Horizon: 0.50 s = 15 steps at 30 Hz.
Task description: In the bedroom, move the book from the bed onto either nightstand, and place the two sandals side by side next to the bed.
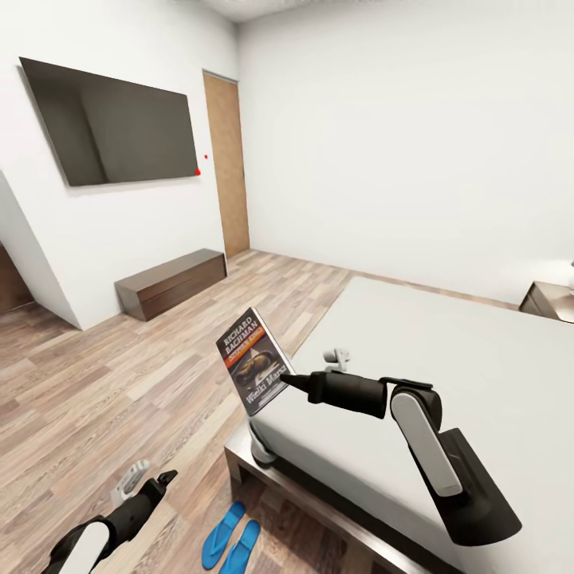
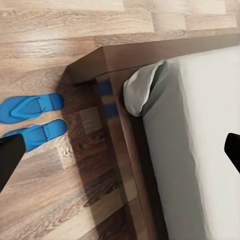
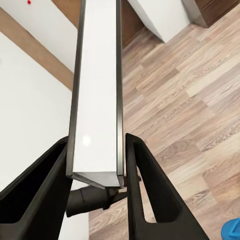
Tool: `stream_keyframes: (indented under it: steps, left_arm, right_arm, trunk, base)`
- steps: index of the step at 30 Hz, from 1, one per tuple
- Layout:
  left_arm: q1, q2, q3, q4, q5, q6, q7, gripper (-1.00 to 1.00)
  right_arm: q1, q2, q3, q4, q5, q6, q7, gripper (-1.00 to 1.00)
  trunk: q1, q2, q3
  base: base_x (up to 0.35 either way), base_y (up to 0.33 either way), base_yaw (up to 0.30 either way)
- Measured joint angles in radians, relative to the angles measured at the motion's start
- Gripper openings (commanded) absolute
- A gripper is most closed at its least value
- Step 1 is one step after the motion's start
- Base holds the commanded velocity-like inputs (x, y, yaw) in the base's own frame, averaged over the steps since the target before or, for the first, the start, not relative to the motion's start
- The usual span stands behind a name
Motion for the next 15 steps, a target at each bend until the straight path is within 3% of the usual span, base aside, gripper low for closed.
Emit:
stream_keyframes:
  steps: [15]
  left_arm:
    - [0.002, -0.014, -0.002, 0.028, 0.0, -0.009, 0.003, 1.0]
  right_arm:
    - [0.0, 0.0, 0.002, 0.0, 0.0, -0.001, 0.0, -1.0]
  trunk:
    - [0.0, 0.0, 0.021]
  base:
    - [0.0, 0.0, 0.113]
